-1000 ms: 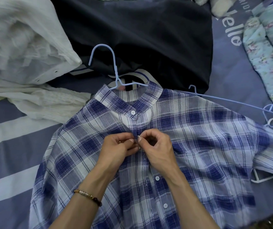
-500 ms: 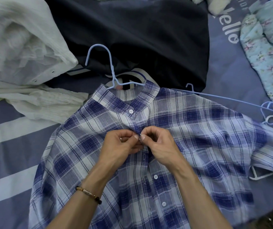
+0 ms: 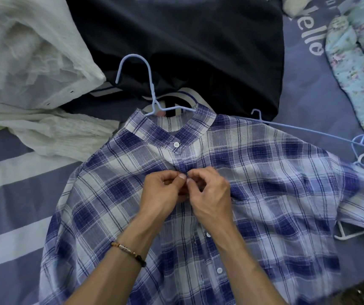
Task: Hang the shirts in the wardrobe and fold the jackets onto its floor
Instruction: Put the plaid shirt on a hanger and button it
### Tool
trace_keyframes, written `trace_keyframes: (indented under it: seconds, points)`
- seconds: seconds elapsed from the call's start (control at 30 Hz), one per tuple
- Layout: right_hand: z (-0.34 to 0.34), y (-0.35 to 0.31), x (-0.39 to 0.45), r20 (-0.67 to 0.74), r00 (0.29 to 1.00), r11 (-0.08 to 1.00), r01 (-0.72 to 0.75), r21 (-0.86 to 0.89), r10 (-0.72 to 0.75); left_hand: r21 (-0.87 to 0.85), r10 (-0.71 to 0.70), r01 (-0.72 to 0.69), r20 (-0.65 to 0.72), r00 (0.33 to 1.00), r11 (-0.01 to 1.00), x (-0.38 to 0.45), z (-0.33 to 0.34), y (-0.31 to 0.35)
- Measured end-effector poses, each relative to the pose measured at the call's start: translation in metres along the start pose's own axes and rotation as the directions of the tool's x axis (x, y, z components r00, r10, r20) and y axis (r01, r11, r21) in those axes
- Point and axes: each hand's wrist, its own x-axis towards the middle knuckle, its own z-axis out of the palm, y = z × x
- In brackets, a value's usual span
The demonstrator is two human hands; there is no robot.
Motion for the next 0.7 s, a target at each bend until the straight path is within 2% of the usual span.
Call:
trace_keyframes:
  seconds: [0.07,0.13,0.2,0.37,0.43,0.5,0.57,0.63,0.7]
  points:
    - [0.000,0.000,0.002,0.011,1.000,1.000,0.018,-0.025,-0.018,-0.003,0.021,-0.021,-0.024,0.999,1.000,0.001,-0.001,-0.001]
    - [-0.001,-0.001,0.004,0.044,0.999,0.999,-0.032,0.008,0.032,-0.021,0.047,-0.049,-0.081,0.996,0.999,0.002,-0.001,-0.002]
    - [-0.004,-0.003,0.006,0.092,0.984,0.982,-0.162,0.101,0.153,0.002,0.087,-0.087,-0.119,0.989,0.996,0.004,-0.002,-0.003]
    - [-0.006,-0.003,0.009,0.205,0.888,0.852,-0.455,0.259,0.411,0.224,0.253,-0.228,-0.089,0.963,0.948,0.008,-0.005,-0.008]
    - [-0.006,-0.003,0.010,0.290,0.859,0.840,-0.490,0.230,0.422,0.283,0.278,-0.238,-0.112,0.954,0.929,0.011,-0.006,-0.012]
    - [-0.009,-0.002,0.006,0.357,0.843,0.856,-0.485,0.178,0.403,0.266,0.246,-0.205,-0.132,0.960,0.942,0.014,-0.005,-0.016]
    - [-0.017,0.004,-0.001,0.320,0.850,0.873,-0.474,0.119,0.418,0.278,0.198,-0.165,-0.095,0.976,0.946,0.015,-0.002,-0.016]
    - [-0.024,0.017,-0.013,0.231,0.862,0.863,-0.487,0.135,0.451,0.465,0.232,-0.194,-0.026,0.972,0.864,0.014,0.000,-0.018]
    - [-0.033,0.028,-0.026,0.161,0.867,0.850,-0.496,0.180,0.472,0.697,0.292,-0.239,0.045,0.956,0.676,0.007,0.006,-0.022]
